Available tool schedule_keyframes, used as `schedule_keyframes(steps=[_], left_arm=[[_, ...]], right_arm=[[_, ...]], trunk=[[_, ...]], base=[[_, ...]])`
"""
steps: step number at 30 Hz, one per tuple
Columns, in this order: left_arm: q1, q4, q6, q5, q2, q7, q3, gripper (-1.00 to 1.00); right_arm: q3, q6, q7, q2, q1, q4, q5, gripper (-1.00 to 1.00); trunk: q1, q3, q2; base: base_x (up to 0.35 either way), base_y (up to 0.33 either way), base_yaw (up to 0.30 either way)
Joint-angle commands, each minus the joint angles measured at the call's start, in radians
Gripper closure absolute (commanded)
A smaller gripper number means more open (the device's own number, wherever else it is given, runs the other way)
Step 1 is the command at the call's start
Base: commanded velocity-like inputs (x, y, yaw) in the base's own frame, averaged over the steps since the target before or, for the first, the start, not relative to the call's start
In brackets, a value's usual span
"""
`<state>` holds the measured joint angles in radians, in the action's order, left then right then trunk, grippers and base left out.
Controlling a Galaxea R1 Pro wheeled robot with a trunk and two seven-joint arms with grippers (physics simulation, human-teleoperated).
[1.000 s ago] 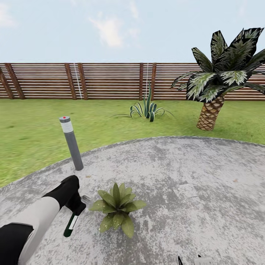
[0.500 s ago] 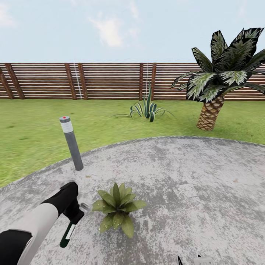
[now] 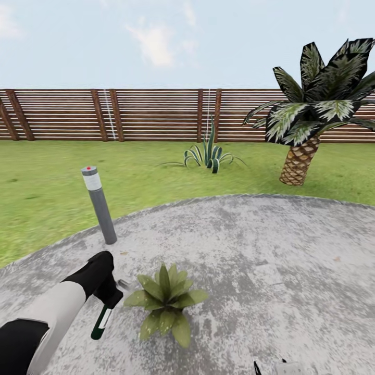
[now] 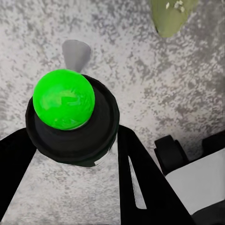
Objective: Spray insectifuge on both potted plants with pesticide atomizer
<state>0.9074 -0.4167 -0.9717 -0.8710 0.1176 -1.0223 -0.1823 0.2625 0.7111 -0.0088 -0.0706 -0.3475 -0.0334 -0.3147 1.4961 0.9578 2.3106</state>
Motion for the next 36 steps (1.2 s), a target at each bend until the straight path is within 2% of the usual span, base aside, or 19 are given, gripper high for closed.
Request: schedule_keyframes(steps=[1, 12, 18, 21, 23, 26, 27, 29, 31, 36], left_arm=[[0.001, -0.002, -0.004, -0.008, 0.001, -0.010, -0.003, 1.00], [-0.020, 0.010, 0.006, -0.008, 0.019, -0.007, -0.007, 1.00], [-0.080, 0.015, 0.032, -0.008, 0.027, -0.011, -0.007, 1.00], [-0.110, 0.016, 0.100, -0.006, 0.044, -0.013, -0.006, 1.00], [-0.118, 0.016, 0.141, 0.006, 0.065, -0.015, -0.002, 1.00], [-0.121, 0.017, 0.154, 0.010, 0.083, -0.016, 0.001, 1.00], [-0.122, 0.014, 0.156, 0.012, 0.101, -0.019, 0.003, 1.00], [-0.121, 0.004, 0.158, 0.016, 0.116, -0.062, 0.003, 1.00], [-0.117, 0.000, 0.158, 0.014, 0.119, -0.113, 0.002, 1.00], [-0.111, -0.002, 0.159, 0.009, 0.110, -0.140, -0.001, 1.00]], right_arm=[[0.008, 0.003, -0.001, -0.002, -0.001, 0.001, -0.010, -1.00], [0.007, 0.004, -0.006, -0.005, -0.001, 0.001, -0.010, -1.00], [0.007, 0.003, -0.007, -0.004, -0.001, 0.001, -0.011, -1.00], [0.007, 0.004, -0.007, -0.003, -0.001, 0.001, -0.012, -1.00], [0.006, 0.004, -0.007, -0.003, -0.001, 0.001, -0.012, -1.00], [0.006, 0.003, -0.007, -0.003, -0.001, 0.001, -0.012, -1.00], [0.006, 0.004, -0.006, -0.003, -0.001, 0.002, -0.012, -1.00], [0.006, 0.004, -0.005, -0.003, -0.001, 0.003, -0.012, -1.00], [0.006, 0.004, -0.005, -0.003, -0.001, 0.003, -0.012, -1.00], [0.006, 0.004, -0.005, -0.003, -0.001, 0.003, -0.012, -1.00]], trunk=[[0.000, 0.001, 0.000], [0.000, 0.001, 0.000], [0.000, 0.001, 0.000], [0.000, 0.001, 0.000], [0.000, 0.001, 0.000], [0.000, 0.001, 0.000], [0.000, 0.001, 0.000], [0.000, 0.001, 0.000], [0.000, 0.001, 0.000], [0.000, 0.001, 0.000]], base=[[0.317, 0.079, 0.000], [0.072, 0.027, 0.000], [0.000, 0.000, 0.000], [0.000, 0.000, 0.000], [0.000, 0.000, 0.000], [0.000, 0.000, 0.000], [0.000, 0.000, 0.000], [0.000, 0.000, 0.000], [0.000, 0.000, 0.000], [0.000, 0.000, 0.000]])
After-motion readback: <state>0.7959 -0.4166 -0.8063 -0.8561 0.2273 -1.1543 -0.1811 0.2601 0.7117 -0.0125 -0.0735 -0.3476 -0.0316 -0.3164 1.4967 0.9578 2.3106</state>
